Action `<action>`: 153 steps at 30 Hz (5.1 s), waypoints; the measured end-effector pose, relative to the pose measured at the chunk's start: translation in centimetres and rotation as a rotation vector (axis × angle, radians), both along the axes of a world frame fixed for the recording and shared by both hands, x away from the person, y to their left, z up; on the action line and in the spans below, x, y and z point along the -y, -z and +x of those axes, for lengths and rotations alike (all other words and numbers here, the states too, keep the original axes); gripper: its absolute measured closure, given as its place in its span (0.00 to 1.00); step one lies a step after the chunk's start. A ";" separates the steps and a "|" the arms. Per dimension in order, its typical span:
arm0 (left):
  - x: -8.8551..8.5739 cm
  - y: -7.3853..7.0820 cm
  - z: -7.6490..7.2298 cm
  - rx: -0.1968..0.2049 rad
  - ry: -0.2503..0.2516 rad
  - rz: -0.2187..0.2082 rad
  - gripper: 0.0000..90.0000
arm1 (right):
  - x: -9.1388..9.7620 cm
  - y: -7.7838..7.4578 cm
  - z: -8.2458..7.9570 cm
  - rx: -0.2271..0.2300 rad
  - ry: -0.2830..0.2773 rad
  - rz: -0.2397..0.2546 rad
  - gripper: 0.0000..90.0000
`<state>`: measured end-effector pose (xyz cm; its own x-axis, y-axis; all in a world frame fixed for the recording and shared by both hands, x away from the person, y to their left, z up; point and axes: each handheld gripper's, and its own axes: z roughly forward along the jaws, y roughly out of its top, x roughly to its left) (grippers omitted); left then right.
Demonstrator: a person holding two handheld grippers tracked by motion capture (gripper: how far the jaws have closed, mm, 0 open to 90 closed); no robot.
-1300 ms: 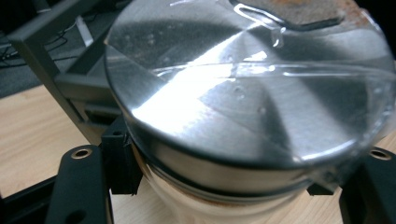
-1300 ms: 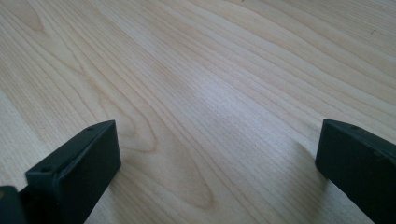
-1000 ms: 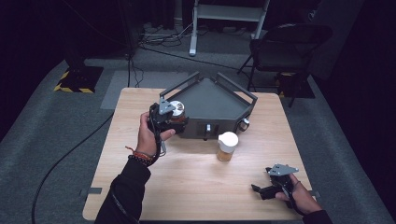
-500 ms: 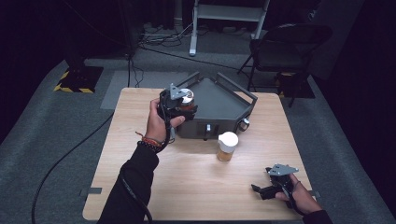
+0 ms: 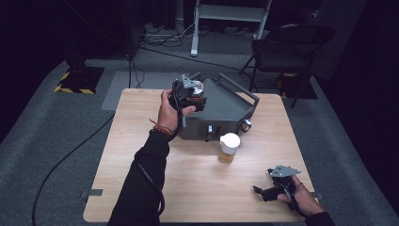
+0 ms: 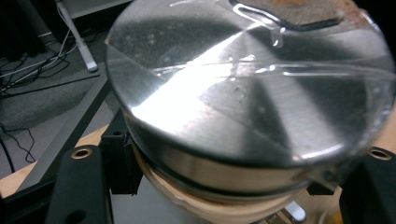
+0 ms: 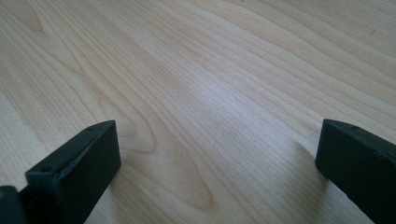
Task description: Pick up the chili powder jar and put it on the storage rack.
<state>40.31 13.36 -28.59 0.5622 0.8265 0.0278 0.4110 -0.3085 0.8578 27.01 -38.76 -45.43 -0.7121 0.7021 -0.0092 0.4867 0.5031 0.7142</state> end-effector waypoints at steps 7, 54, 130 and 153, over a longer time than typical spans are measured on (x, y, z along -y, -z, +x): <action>1.6 0.6 1.3 -0.018 -0.044 0.029 0.34 | 0.0 0.0 0.0 0.001 -0.002 0.000 0.00; 2.6 3.9 4.3 -0.102 -0.042 0.027 0.32 | 0.0 0.0 0.1 0.001 -0.004 0.000 0.00; -2.2 7.5 -10.4 0.154 0.124 0.234 0.02 | 0.1 0.0 0.1 0.000 -0.005 -0.001 0.00; -2.5 12.2 -12.7 0.094 0.134 0.340 0.02 | 0.1 0.0 0.1 0.000 -0.005 0.000 0.00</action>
<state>27.61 15.86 -40.79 0.6465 0.6805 0.3449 0.2720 -0.6280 0.7291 27.11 -38.83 -45.43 -0.7153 0.6988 -0.0096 0.4843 0.5056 0.7140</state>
